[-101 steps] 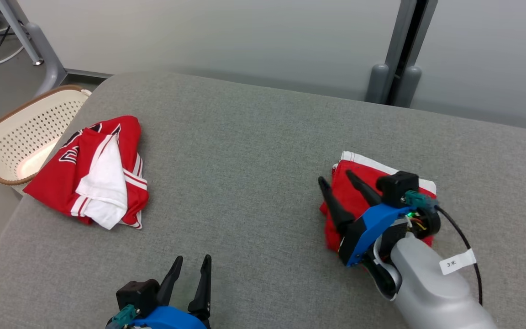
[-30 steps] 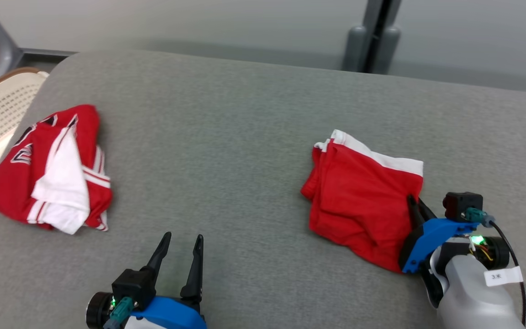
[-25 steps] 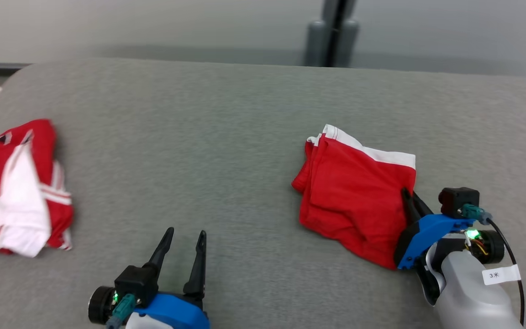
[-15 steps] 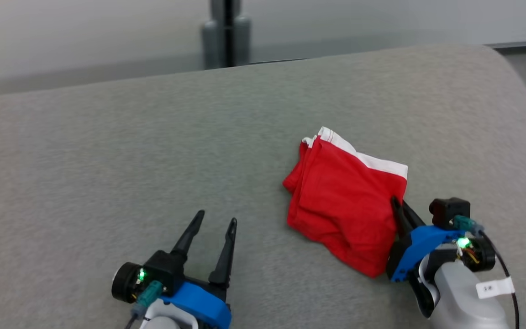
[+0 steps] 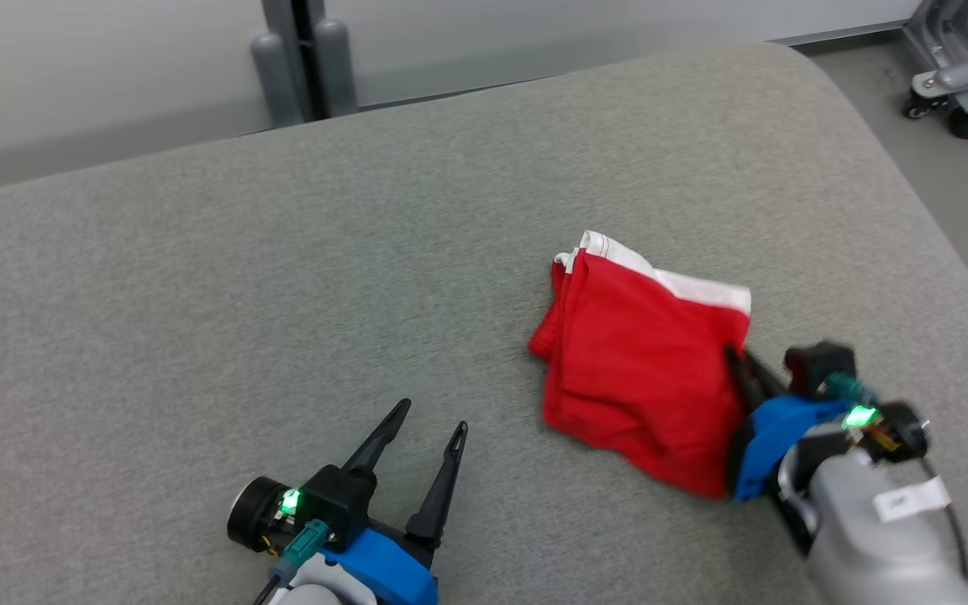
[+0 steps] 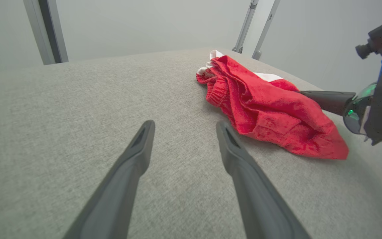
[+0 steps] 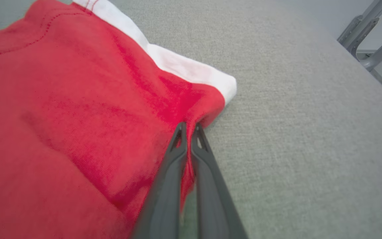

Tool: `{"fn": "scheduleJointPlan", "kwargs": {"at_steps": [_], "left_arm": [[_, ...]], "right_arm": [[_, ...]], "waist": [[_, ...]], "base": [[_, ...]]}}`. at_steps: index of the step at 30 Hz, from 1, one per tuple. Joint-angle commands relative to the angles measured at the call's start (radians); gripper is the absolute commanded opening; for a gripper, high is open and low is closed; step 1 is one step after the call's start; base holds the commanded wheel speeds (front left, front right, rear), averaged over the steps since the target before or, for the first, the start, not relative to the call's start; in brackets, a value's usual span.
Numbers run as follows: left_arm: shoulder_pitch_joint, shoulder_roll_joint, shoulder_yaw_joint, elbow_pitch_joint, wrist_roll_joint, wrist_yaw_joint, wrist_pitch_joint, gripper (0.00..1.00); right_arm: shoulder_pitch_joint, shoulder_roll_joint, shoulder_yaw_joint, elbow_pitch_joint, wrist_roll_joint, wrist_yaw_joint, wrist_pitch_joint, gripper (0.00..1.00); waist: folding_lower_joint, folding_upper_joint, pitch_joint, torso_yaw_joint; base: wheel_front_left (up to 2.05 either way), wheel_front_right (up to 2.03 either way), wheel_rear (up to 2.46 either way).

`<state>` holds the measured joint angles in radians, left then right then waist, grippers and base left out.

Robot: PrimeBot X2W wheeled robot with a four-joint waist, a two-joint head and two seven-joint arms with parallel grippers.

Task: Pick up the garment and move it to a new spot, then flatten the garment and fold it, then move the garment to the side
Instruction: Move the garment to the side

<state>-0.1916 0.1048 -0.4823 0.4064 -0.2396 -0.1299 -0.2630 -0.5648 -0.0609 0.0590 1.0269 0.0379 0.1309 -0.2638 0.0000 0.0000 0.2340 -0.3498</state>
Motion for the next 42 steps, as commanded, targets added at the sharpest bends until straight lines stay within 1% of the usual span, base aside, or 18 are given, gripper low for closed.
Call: {"fn": "scheduleJointPlan", "kwargs": {"at_steps": [1,9,13,16,21,23,24,26,27,28,29,30,33,36,39,42], "left_arm": [[-0.018,0.014,-0.001,0.003,-0.006,-0.001,-0.003,1.00],[-0.030,0.038,0.009,-0.003,-0.014,-0.001,-0.003,1.00],[-0.045,0.037,0.023,-0.011,-0.023,-0.001,-0.003,1.00],[-0.057,0.041,0.020,-0.022,-0.022,-0.001,-0.003,1.00],[-0.076,0.039,0.022,-0.034,-0.018,-0.001,-0.002,1.00],[-0.082,0.039,0.025,-0.036,-0.019,-0.001,-0.002,1.00],[-0.082,0.039,0.025,-0.036,-0.019,-0.001,-0.002,1.00],[-0.084,0.039,0.030,-0.036,-0.019,-0.001,-0.002,1.00],[-0.085,0.038,0.032,-0.036,-0.019,-0.001,-0.002,1.00],[-0.086,0.038,0.034,-0.035,-0.019,-0.001,-0.002,1.00],[-0.087,0.038,0.036,-0.034,-0.019,-0.001,-0.002,1.00],[-0.088,0.038,0.038,-0.032,-0.019,-0.001,-0.002,1.00],[-0.088,0.034,0.049,-0.027,-0.018,-0.001,-0.003,1.00],[-0.074,0.024,0.077,-0.024,-0.015,-0.001,-0.003,1.00],[-0.056,0.017,0.116,-0.016,-0.011,-0.001,-0.003,1.00],[-0.042,0.008,0.168,-0.009,-0.004,-0.001,-0.003,1.00]], "right_arm": [[-0.052,-0.046,-0.012,0.012,-0.038,0.000,0.004,0.00],[-0.213,-0.228,-0.123,0.044,-0.165,0.000,0.063,0.00],[-0.285,-0.309,-0.196,0.054,-0.205,0.000,0.117,0.00],[-0.323,-0.356,-0.253,0.040,-0.242,0.000,0.151,0.00],[-0.334,-0.412,-0.389,0.000,-0.313,0.000,0.193,0.00],[-0.327,-0.407,-0.449,-0.022,-0.344,0.000,0.203,0.00],[-0.327,-0.407,-0.449,-0.022,-0.344,0.000,0.203,0.00],[-0.315,-0.390,-0.497,-0.046,-0.378,0.000,0.212,0.00],[-0.314,-0.383,-0.526,-0.063,-0.393,0.000,0.212,0.08],[-0.314,-0.375,-0.550,-0.083,-0.412,0.000,0.201,0.34],[-0.316,-0.363,-0.572,-0.102,-0.427,0.000,0.192,0.81],[-0.317,-0.350,-0.594,-0.118,-0.443,0.000,0.182,1.00],[-0.320,-0.300,-0.641,-0.155,-0.485,0.000,0.147,1.00],[-0.328,-0.240,-0.644,-0.164,-0.504,0.000,0.090,1.00],[-0.345,-0.177,-0.613,-0.151,-0.491,0.000,0.035,1.00],[-0.334,-0.108,-0.553,-0.135,-0.459,0.000,0.006,1.00]], "waist": [[0.0000,0.0000,0.021,0.027],[0.0000,0.0000,0.086,0.139],[0.0000,0.0000,0.122,0.187],[0.0000,0.0000,0.145,0.218],[0.0000,0.0000,0.164,0.255],[0.0000,0.0000,0.168,0.262],[0.0000,0.0000,0.168,0.262],[0.0000,0.0000,0.170,0.266],[0.0000,0.0000,0.171,0.267],[0.0000,0.0000,0.171,0.267],[0.0000,0.0000,0.171,0.267],[0.0000,0.0000,0.170,0.267],[0.0000,0.0000,0.153,0.267],[0.0000,0.0000,0.125,0.269],[0.0000,0.0000,0.092,0.273],[0.0000,0.0000,0.055,0.283]], "base": [[0.00,0.00,0.00],[0.00,0.00,0.00],[0.00,0.00,0.00],[0.00,0.00,0.00],[0.00,0.00,0.00],[0.00,0.00,0.00],[0.00,0.00,0.00],[0.00,0.00,0.00],[0.00,0.00,0.00],[0.00,0.00,0.00],[0.00,0.00,0.00],[0.00,0.00,0.00],[0.00,0.00,0.00],[0.00,0.00,0.00],[0.00,0.00,0.00],[0.00,0.00,0.00]]}}
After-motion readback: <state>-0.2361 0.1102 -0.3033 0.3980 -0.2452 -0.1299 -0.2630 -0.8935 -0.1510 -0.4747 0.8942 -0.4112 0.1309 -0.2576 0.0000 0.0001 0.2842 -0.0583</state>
